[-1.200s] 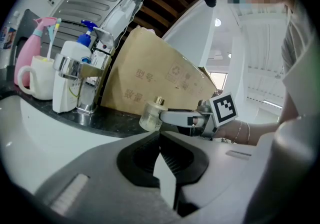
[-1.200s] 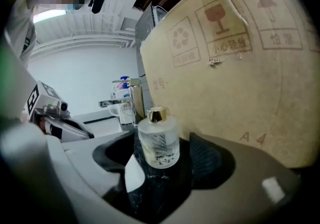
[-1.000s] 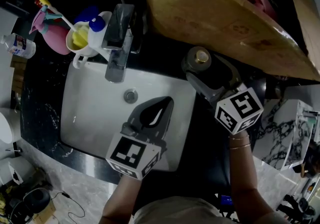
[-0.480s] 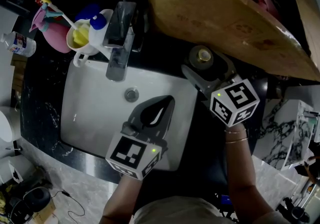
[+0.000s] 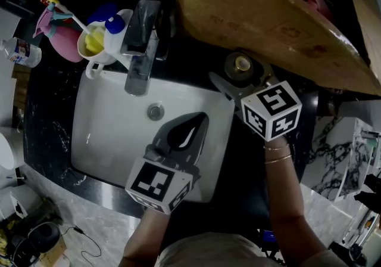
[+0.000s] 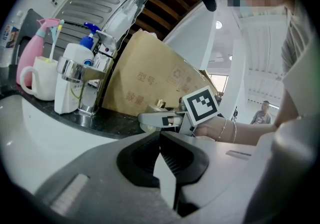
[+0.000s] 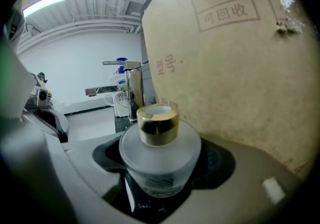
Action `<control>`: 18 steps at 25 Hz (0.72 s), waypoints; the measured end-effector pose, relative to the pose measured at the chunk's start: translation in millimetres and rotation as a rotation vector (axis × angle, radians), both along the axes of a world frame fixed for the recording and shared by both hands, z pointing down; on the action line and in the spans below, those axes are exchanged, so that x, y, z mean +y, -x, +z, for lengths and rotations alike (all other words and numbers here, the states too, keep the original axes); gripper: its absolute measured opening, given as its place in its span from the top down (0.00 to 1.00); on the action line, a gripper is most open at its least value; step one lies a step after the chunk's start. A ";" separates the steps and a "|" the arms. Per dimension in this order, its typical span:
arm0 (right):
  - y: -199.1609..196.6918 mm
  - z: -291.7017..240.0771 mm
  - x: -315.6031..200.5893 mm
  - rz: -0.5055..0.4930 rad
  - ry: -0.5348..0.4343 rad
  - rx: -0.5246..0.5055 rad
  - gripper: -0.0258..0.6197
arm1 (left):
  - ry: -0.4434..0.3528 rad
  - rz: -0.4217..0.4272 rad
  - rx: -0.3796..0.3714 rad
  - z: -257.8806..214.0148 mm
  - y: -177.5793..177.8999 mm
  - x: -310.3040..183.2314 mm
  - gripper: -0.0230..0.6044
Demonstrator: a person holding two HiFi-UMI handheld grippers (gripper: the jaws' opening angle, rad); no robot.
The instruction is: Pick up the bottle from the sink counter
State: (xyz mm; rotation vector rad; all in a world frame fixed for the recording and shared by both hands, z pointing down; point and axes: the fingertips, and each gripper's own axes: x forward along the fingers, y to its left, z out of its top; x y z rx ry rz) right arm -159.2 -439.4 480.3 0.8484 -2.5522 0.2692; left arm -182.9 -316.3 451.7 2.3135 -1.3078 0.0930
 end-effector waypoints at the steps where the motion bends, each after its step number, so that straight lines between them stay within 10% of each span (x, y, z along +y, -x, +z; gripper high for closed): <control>1: -0.1 0.0 -0.1 0.000 0.000 0.001 0.44 | 0.001 0.000 -0.002 0.2 0.4 0.0 0.96; 18: -2.3 1.0 0.7 0.001 -0.008 0.014 0.44 | -0.006 -0.023 -0.010 -1.7 12.4 3.9 0.96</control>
